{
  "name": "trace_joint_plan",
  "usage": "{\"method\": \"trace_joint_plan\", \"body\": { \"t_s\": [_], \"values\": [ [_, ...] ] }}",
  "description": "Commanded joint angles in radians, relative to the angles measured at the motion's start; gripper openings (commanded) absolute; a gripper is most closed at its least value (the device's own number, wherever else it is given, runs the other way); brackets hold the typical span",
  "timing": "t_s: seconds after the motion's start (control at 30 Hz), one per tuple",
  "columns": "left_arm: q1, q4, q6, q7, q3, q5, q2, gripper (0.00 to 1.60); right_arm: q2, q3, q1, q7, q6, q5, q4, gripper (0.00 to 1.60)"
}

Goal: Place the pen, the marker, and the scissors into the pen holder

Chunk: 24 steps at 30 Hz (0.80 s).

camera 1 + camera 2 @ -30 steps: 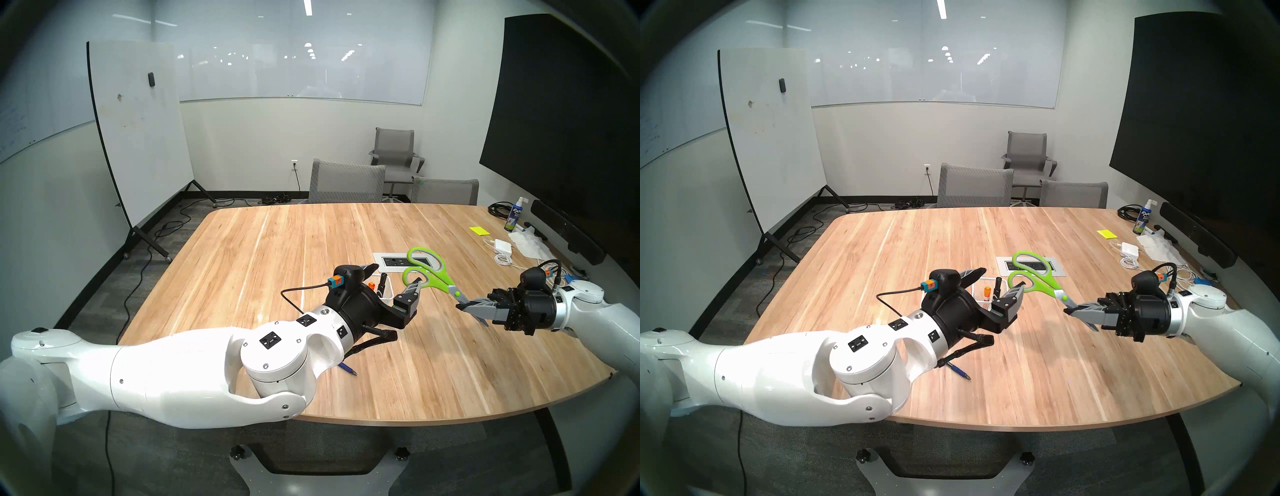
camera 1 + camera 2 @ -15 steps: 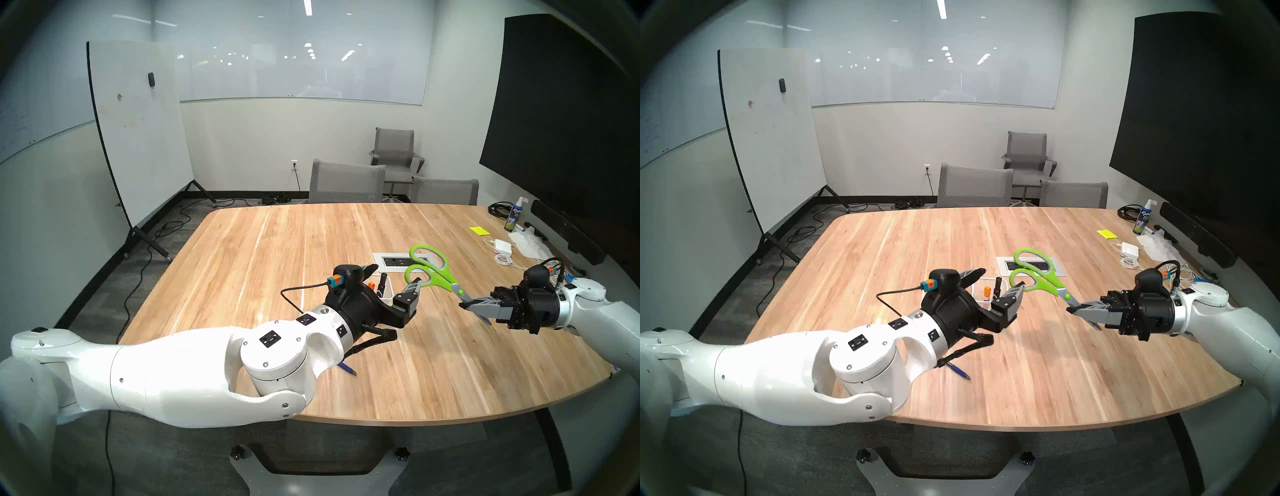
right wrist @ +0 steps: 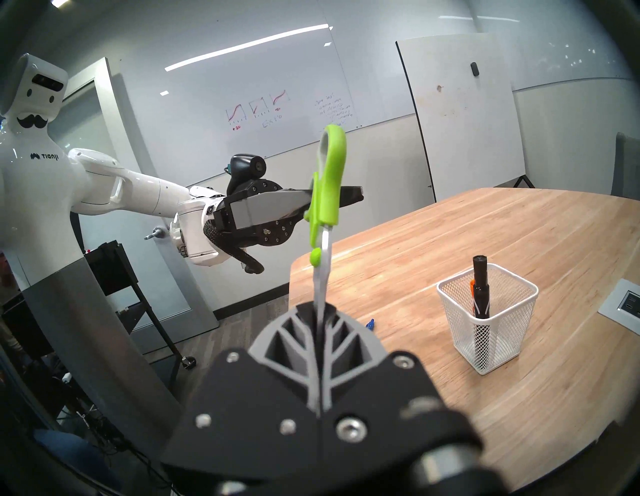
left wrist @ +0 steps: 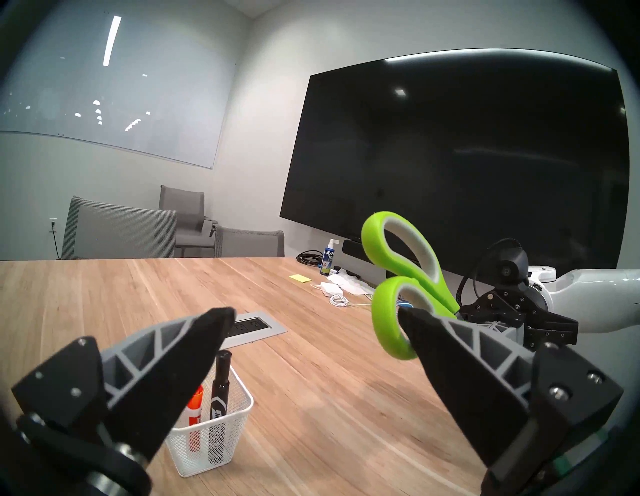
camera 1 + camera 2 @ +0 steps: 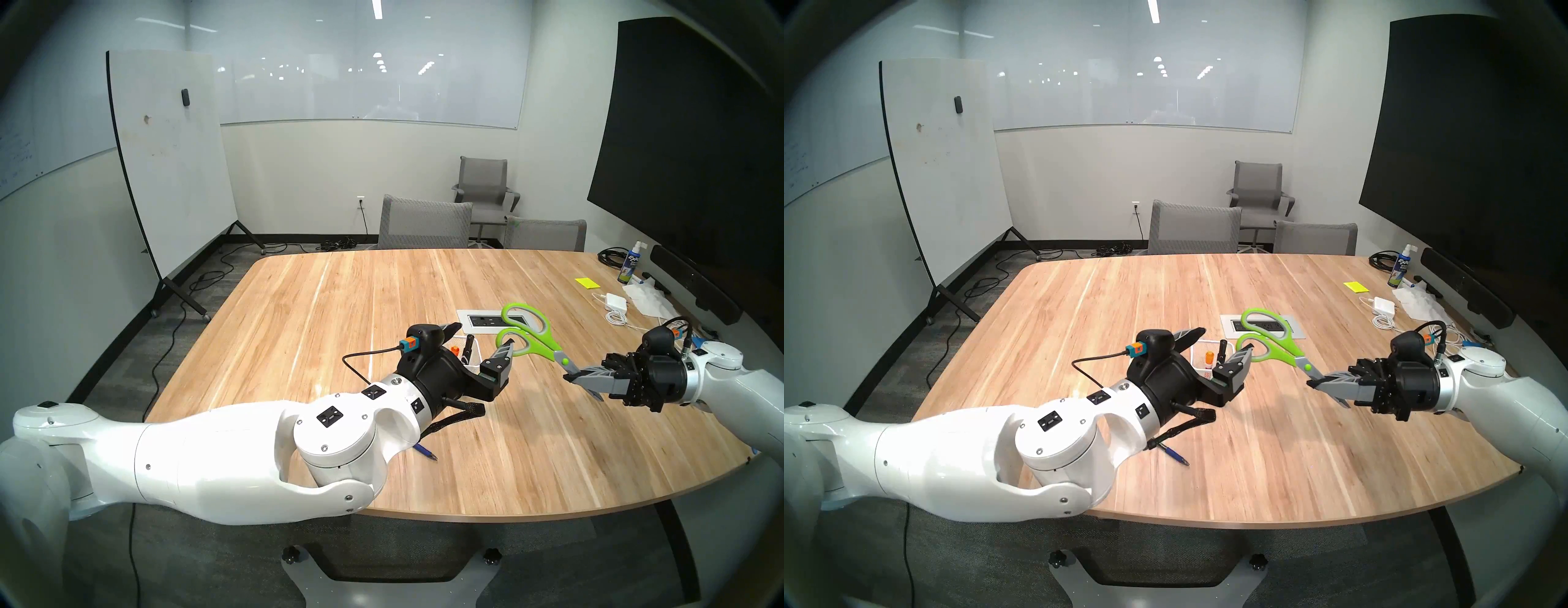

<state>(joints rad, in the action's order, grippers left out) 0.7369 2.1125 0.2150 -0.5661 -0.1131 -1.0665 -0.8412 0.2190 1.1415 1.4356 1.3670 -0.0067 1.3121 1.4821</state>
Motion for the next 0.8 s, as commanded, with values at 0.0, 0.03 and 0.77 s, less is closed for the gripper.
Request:
{"method": "trace_joint_plan", "body": {
  "t_s": [0.0,0.03,0.77],
  "values": [
    [-0.007,0.014,0.010,0.002,-0.012,0.000,0.002,1.60,-0.011,0.009,0.000,-0.008,-0.004,0.009,0.006,0.00],
    [-0.007,0.013,0.010,0.002,-0.012,-0.001,0.001,1.60,-0.011,0.009,0.000,-0.008,-0.005,0.008,0.006,0.00],
    [-0.004,-0.038,0.021,0.032,-0.006,-0.026,-0.033,1.60,-0.012,0.010,0.003,-0.001,-0.005,0.013,0.007,0.00]
  ]
}}
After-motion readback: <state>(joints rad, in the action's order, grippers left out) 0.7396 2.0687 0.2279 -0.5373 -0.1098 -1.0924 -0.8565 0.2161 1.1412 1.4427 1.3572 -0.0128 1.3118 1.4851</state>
